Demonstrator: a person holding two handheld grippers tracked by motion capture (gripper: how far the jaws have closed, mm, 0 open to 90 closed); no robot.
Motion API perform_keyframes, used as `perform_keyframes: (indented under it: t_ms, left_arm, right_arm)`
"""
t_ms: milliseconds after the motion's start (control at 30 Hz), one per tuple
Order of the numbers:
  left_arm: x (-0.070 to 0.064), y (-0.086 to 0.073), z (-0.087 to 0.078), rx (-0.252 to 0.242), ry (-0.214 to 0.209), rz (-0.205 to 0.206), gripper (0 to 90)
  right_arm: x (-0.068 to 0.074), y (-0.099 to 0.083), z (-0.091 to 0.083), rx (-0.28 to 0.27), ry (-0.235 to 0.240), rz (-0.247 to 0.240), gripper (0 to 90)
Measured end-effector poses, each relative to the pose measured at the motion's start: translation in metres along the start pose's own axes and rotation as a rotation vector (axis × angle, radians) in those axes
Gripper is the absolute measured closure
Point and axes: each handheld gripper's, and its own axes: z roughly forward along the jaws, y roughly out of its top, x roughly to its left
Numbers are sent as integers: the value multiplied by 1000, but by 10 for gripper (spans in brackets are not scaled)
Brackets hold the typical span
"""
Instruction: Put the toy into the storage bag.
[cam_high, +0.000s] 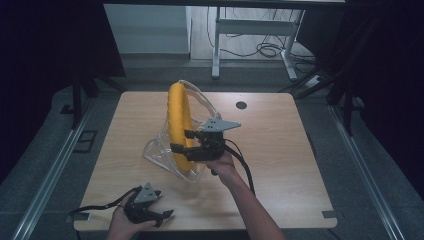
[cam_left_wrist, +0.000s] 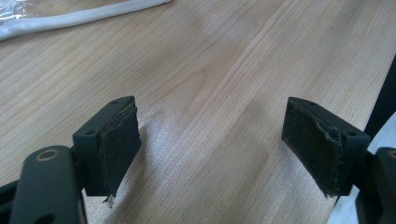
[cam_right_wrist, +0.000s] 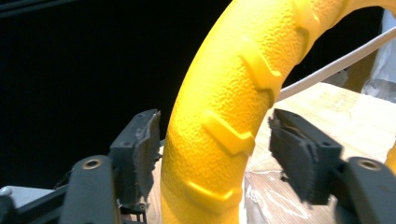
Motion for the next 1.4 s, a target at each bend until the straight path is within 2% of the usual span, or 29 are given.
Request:
perform_keyframes:
  t_ms: [300, 567, 733, 1000, 1233, 1400]
  left_arm:
    - [-1, 0, 0, -7, 0, -7, 191]
    - [-1, 0, 0, -4, 3, -4, 191]
    - [-1, 0, 0, -5, 7, -5, 191]
    - [0, 0, 0, 1, 11, -4, 191]
    - [0, 0, 1, 7, 14, -4, 191]
    - [0, 0, 1, 7, 16, -6, 191]
  right_arm:
    - [9, 1, -16, -23, -17, -47, 276]
    - [5, -6, -37, -19, -50, -57, 292]
    - [-1, -15, -53, -17, -83, -52, 299]
    - [-13, -35, -87, -15, -157, -46, 302]
    - [-25, -62, -107, 33, -226, -22, 302]
    - [-32, -77, -112, 70, -262, -12, 302]
